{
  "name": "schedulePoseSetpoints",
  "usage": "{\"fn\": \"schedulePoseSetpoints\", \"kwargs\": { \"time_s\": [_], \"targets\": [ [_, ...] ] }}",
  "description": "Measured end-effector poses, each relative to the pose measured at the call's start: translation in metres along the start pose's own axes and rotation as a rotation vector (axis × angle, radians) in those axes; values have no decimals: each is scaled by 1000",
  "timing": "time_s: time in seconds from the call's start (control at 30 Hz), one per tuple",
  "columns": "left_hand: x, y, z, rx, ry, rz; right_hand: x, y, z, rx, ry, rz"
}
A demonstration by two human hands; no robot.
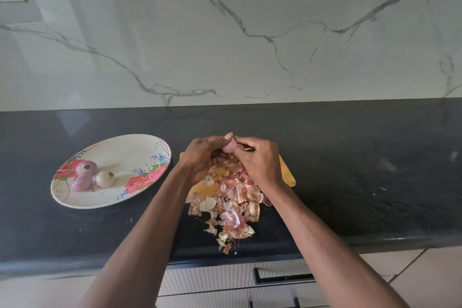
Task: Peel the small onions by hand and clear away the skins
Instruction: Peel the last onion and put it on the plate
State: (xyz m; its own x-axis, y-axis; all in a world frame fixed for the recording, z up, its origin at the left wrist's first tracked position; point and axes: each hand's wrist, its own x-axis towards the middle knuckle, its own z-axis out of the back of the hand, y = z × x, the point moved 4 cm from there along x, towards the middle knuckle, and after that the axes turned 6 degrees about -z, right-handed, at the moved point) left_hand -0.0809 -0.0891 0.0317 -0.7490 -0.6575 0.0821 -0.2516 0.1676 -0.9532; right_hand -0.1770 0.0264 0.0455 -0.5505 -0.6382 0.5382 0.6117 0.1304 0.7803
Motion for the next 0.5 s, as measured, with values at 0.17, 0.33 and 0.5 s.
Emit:
{"fn": "schedulePoseSetpoints", "kwargs": {
  "time_s": [0.17,0.33,0.5],
  "targets": [
    [0,2,0,-6,-11,15,1,-8,-1,-60,-89,-43],
    [2,2,3,-44,-69,29,2,-12,2,-122,-166,-25],
    [0,2,3,-3,-37,23,2,-10,1,16,-36,-123]
  ]
}}
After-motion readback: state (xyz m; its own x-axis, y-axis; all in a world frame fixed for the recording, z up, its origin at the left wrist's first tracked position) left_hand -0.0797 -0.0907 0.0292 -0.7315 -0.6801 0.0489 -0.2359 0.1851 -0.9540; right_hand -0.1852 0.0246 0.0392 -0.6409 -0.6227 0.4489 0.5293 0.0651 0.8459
